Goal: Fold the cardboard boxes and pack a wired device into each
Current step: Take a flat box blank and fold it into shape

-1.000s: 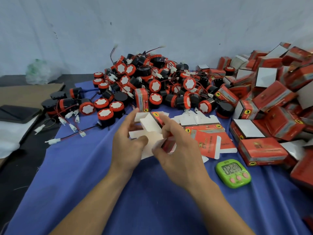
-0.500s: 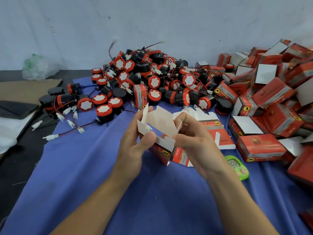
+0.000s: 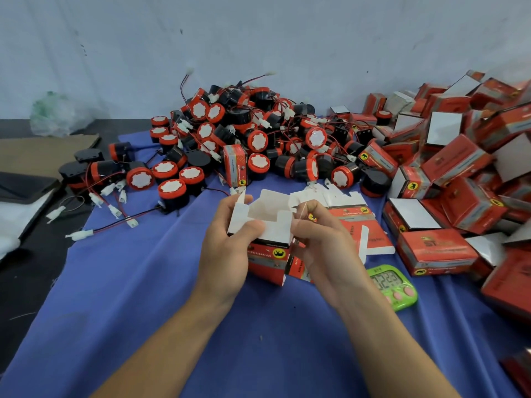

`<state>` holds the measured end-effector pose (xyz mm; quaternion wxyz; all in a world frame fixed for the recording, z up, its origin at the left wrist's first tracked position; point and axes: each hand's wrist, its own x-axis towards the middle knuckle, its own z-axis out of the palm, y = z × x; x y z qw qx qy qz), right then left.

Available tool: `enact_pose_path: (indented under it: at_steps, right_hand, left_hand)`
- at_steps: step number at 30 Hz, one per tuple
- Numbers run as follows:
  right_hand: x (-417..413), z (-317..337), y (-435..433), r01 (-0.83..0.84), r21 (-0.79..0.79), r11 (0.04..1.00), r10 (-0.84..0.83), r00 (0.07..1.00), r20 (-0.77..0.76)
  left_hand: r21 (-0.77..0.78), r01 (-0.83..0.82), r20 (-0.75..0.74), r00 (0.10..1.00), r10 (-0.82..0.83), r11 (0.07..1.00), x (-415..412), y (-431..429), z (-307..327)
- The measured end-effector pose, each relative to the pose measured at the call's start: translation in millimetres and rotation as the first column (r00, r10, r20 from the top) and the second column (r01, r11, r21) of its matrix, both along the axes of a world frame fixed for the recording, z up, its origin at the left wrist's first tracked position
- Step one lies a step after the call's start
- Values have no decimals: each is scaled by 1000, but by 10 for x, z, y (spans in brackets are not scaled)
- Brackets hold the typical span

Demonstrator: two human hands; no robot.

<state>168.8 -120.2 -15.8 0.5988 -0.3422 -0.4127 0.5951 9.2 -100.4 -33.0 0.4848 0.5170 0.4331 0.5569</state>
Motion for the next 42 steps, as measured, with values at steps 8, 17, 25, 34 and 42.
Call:
enact_pose_path:
  at_steps: [8, 17, 25, 34, 42]
  right_hand:
    - [-38, 20, -42, -42, 26, 999, 40, 997, 68]
    - [-114, -75, 1, 111, -108, 988, -76, 955, 286]
    - [-95, -40, 5, 113, -83, 990, -79, 938, 338]
    - [-131, -44, 16, 196, -59, 979, -166, 930, 326]
    - [-38, -7, 57, 94, -93, 991, -79, 985, 151]
  left_hand:
    - [-79, 13, 5, 1000, -13, 997, 11, -9, -6]
    - [27, -20, -212, 977, 26, 999, 32, -55, -44]
    - [-34, 176, 182, 969, -167, 984, 44, -96, 50]
    - [-147, 202, 136, 974, -182, 968, -5, -15, 97]
    - [-130, 176, 253, 957, -140, 976, 25, -28, 125]
